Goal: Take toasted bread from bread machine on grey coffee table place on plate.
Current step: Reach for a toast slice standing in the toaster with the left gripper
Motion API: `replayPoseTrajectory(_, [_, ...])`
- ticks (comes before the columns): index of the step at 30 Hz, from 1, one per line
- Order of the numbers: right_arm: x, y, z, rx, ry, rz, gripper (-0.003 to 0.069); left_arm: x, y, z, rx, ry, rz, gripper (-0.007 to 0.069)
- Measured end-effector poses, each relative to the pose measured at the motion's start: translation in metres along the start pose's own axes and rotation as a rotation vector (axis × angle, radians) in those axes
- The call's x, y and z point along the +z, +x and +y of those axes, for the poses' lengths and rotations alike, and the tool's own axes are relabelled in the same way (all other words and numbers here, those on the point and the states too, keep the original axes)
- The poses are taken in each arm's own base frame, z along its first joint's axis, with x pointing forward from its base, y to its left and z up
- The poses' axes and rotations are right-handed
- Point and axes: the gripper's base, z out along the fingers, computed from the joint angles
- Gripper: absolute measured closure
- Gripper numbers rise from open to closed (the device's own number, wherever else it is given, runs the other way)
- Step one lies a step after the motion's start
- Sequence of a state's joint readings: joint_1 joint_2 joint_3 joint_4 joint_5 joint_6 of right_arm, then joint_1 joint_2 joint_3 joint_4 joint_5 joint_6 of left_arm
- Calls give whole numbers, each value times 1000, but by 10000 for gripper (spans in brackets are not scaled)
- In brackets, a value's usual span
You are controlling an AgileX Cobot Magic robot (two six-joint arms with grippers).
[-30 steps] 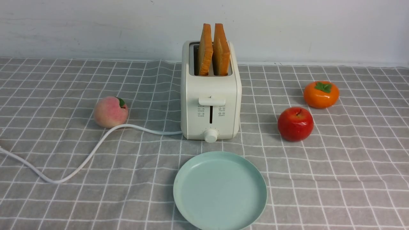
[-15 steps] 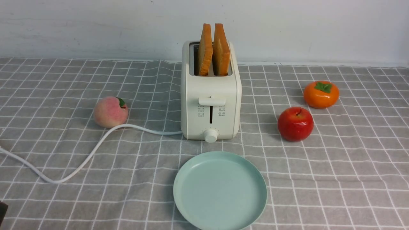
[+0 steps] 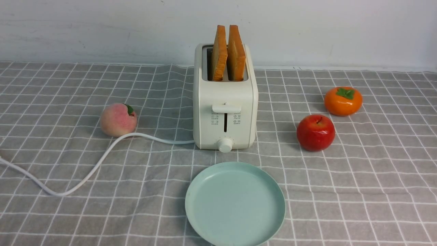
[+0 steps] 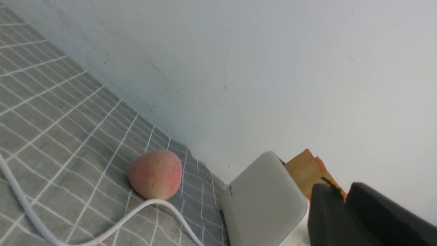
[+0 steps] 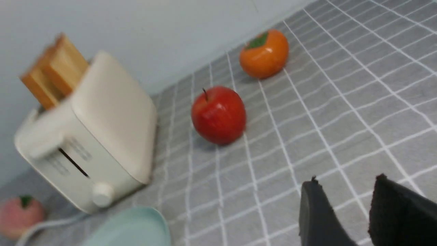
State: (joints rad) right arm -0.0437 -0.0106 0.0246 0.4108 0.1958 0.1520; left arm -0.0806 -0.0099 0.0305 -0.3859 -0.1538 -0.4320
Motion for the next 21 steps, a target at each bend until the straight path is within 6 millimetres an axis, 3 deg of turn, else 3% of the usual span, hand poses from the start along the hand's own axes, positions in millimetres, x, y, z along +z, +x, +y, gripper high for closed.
replayPoseTrajectory(1, [0, -2, 1, 48, -12, -17, 419, 0, -1, 0, 0, 5, -11, 636])
replayPoseTrajectory(5, [0, -7, 3, 201, -43, -71, 419, 0, -2, -1, -2, 11, -24, 638])
replayPoseTrajectory(12, [-1, -12, 3, 247, -52, -123, 419, -1, -14, -8, -86, 58, -123, 638])
replayPoseTrajectory(16, [-2, -17, 4, 266, -59, -166, 419, -1, -41, -38, -101, 131, -173, 638])
replayPoseTrajectory(19, [-10, -39, 23, 261, -121, -182, 419, 11, -64, -75, -87, 108, -35, 638])
replayPoseTrajectory(20, [-11, -41, 25, 258, -127, -182, 419, 13, -64, -75, -87, 100, -28, 638])
replayPoseTrajectory(21, [-18, -57, 39, 219, -164, -177, 421, 24, -71, -92, -54, 52, 100, 638])
